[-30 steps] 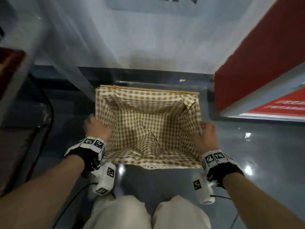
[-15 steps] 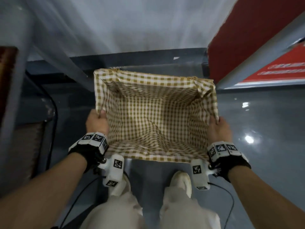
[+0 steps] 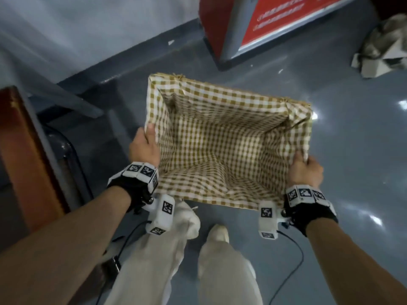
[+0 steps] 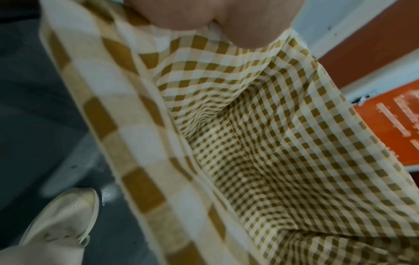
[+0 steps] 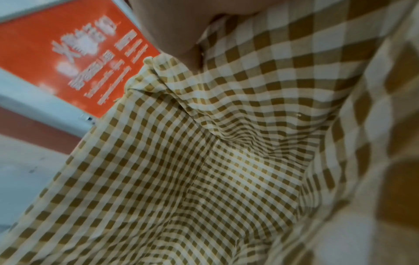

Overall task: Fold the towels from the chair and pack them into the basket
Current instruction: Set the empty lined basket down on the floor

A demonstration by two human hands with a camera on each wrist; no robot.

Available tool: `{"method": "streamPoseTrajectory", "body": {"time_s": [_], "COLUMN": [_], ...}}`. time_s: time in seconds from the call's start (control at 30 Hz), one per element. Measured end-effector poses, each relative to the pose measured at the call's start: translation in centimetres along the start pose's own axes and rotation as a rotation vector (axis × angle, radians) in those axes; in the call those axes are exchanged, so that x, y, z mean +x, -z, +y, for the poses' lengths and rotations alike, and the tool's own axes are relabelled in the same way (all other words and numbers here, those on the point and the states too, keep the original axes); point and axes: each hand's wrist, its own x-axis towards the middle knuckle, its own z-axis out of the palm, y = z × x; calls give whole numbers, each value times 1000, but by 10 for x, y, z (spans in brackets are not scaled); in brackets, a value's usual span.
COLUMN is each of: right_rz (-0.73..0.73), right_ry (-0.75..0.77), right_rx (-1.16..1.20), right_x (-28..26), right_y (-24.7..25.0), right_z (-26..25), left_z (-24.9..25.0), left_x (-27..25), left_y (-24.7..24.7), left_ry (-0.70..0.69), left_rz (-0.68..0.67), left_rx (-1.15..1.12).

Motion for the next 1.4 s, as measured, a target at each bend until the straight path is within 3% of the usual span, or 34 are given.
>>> {"method": "streamPoseTrajectory", "body": {"time_s": [0.4,0.57,0.7,0.93,1.1,1.4], "right_rz": [164,282,333,424,472,386], "right_ry": [-263,-286,-396,-573,-592,-677], "right_rx": [279,353,349,365,350,338], "right_x": [-69,-108,-156,-267,-339,-422], "right_y": [77,100,118,116,114,57], "right_z": [195,254,287,323,329,399], "left_z": [-21,-30,-29,-50,-84,-157], "left_x": [-144,-192,-218,-233,-236,-251], "left_y": [-13,-9,2,37,77,116], "left_ry": [-347,-464,-532,-503,-531,-530], "left_rz": [-159,-218,-299,-572,-677,-707], "left_rx": [54,75,106,163,162,257]}}
